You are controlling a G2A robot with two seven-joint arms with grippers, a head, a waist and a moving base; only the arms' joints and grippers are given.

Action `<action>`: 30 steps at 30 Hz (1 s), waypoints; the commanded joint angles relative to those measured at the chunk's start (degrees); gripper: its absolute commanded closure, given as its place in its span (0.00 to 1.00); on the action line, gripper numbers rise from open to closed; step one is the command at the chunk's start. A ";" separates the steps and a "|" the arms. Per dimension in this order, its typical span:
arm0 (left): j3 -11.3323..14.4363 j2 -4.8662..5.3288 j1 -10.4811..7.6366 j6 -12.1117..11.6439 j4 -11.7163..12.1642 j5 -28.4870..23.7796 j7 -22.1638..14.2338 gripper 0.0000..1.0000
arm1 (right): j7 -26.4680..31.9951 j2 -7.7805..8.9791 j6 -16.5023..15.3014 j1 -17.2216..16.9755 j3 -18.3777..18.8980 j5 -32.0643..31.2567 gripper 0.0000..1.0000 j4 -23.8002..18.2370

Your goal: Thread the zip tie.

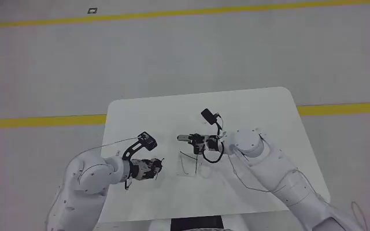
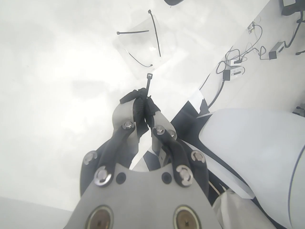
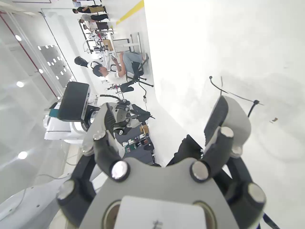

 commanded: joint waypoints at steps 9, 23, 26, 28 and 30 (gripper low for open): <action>3.33 1.10 -1.24 0.00 -0.26 3.68 0.50 1.00 | 3.89 -0.11 -2.50 -0.33 -0.23 4.56 0.00 1.76; 7.49 5.80 -3.75 0.00 0.48 3.42 2.30 1.00 | 11.82 -0.91 -5.95 2.66 -2.82 10.67 0.00 6.32; 7.49 5.80 -3.75 0.00 0.48 3.42 2.30 1.00 | 11.30 -0.94 -6.13 2.36 -2.95 10.79 0.00 6.28; 7.49 5.80 -3.75 0.00 0.48 3.42 2.30 1.00 | 10.75 -1.08 -6.10 2.15 -3.71 10.75 0.00 6.33; 7.49 5.80 -3.75 0.00 0.48 3.42 2.30 1.00 | 10.80 -1.37 -5.87 2.66 -4.78 11.12 0.00 6.85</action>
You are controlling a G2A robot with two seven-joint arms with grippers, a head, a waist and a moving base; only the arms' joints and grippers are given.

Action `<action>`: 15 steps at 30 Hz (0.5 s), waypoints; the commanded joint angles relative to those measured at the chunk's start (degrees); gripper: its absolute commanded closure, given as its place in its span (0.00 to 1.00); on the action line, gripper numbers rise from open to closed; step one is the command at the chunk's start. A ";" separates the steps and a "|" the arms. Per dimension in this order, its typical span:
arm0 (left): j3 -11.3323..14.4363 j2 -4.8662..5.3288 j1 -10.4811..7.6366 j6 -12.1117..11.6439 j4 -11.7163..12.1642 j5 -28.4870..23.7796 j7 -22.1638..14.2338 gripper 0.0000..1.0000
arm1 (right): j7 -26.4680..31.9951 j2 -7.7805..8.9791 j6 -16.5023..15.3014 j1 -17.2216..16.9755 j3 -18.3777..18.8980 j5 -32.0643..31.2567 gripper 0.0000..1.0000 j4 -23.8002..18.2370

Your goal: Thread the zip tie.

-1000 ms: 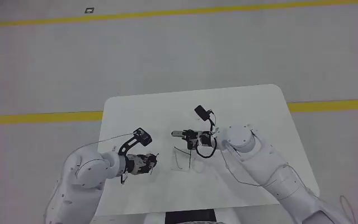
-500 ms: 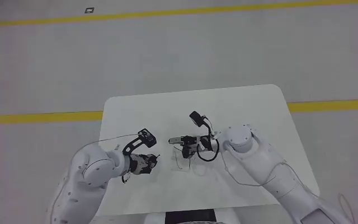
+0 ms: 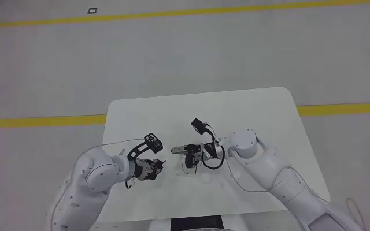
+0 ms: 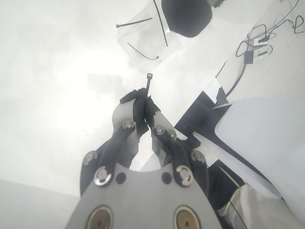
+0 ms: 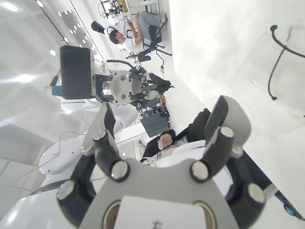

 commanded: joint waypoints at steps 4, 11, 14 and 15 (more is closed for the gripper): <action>0.00 0.00 0.00 0.00 0.00 0.00 0.00 1.00 | 1.70 -0.92 0.10 2.26 -3.31 0.66 0.00 1.82; 0.00 0.00 0.00 0.00 0.00 0.00 0.00 1.00 | 1.83 -0.97 0.15 2.46 -3.48 0.62 0.00 2.00; 0.00 0.00 0.00 0.00 0.00 0.00 0.00 1.00 | 0.55 -0.99 -0.05 1.80 -3.75 0.52 0.00 1.60; 0.00 0.00 0.00 0.00 0.00 0.00 0.00 1.00 | 0.35 -1.00 0.06 1.81 -3.81 0.48 0.00 1.61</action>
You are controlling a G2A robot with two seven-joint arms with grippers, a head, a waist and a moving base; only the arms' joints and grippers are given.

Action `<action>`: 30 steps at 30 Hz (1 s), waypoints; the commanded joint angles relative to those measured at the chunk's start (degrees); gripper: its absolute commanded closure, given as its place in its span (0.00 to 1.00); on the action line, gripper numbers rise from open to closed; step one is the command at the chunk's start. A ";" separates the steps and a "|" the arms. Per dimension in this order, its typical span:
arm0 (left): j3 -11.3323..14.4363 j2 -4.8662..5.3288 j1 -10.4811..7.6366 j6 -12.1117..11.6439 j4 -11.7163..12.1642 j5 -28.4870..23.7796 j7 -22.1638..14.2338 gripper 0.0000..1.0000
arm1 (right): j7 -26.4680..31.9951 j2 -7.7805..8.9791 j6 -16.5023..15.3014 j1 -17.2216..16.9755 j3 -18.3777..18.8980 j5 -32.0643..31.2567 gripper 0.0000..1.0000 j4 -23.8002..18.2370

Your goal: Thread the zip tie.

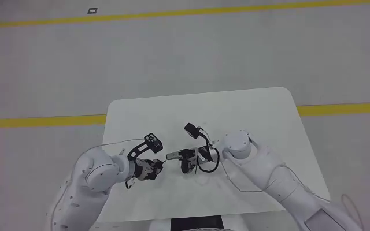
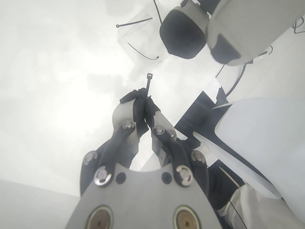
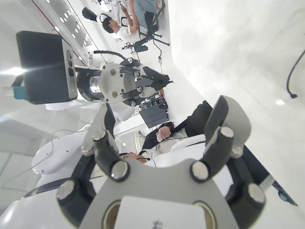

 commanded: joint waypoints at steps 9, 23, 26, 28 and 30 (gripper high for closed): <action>0.00 0.00 0.00 0.00 0.00 0.00 0.00 1.00 | -1.41 -0.15 0.21 0.65 -0.42 -0.01 0.63 0.49; 0.00 0.00 0.00 0.00 0.00 0.00 0.00 1.00 | -0.48 -0.40 0.04 1.35 -1.10 1.97 0.91 1.46; 0.00 0.00 0.00 0.00 0.00 0.00 0.00 1.00 | -0.55 -0.59 0.04 1.85 -1.48 2.27 0.91 1.89; 0.00 0.00 0.00 0.00 0.00 0.00 0.00 1.00 | -0.62 -0.76 0.07 2.31 -1.82 2.46 0.90 2.28; 0.00 0.00 0.00 0.00 0.00 0.00 0.00 1.00 | -0.70 -0.92 0.11 2.72 -2.11 2.70 0.89 2.60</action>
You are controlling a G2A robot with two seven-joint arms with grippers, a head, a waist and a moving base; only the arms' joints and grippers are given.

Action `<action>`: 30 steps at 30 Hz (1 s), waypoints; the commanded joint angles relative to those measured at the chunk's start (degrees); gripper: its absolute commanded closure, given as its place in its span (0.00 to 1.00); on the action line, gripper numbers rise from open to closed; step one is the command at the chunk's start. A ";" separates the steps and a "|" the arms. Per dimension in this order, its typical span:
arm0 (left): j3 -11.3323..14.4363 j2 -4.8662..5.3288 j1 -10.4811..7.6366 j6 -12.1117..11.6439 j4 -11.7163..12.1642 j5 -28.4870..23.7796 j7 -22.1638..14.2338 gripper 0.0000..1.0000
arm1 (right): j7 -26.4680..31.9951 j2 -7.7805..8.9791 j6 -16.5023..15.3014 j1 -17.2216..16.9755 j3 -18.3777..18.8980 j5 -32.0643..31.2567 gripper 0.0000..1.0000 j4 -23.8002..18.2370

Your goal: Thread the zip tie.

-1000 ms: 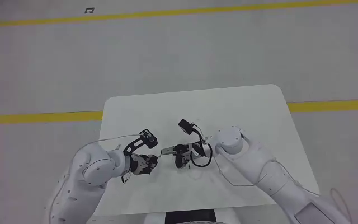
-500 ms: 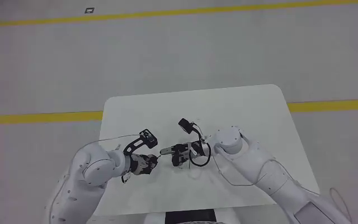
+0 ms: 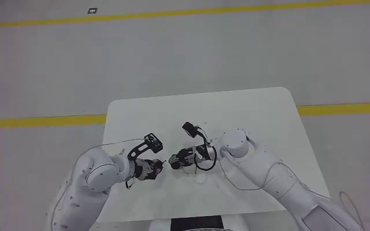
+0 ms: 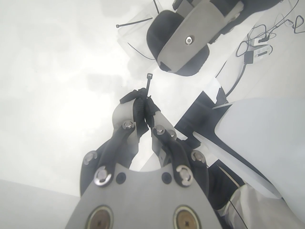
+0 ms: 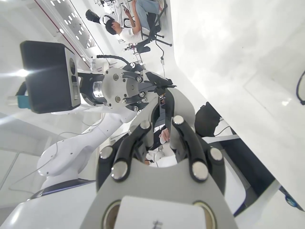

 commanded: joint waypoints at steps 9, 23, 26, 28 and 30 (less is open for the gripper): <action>0.00 0.00 0.00 0.00 0.00 0.00 0.00 1.00 | -0.55 -0.87 -0.32 1.85 -1.44 1.19 0.87 1.90; 0.00 0.00 0.00 0.00 0.00 0.00 0.00 1.00 | -0.43 -2.01 -1.37 3.65 -3.19 2.54 0.87 4.42; 0.00 0.00 0.00 0.00 0.00 0.00 0.00 1.00 | -0.27 -2.20 -1.42 3.95 -3.50 2.67 0.87 4.75; 0.00 0.00 0.00 0.00 0.00 0.00 0.00 1.00 | -0.11 -2.32 -1.39 4.12 -3.71 2.74 0.87 4.92; 0.00 0.00 0.00 0.00 0.00 0.00 0.00 1.00 | 0.12 -2.43 -1.28 4.30 -3.95 2.74 0.87 5.08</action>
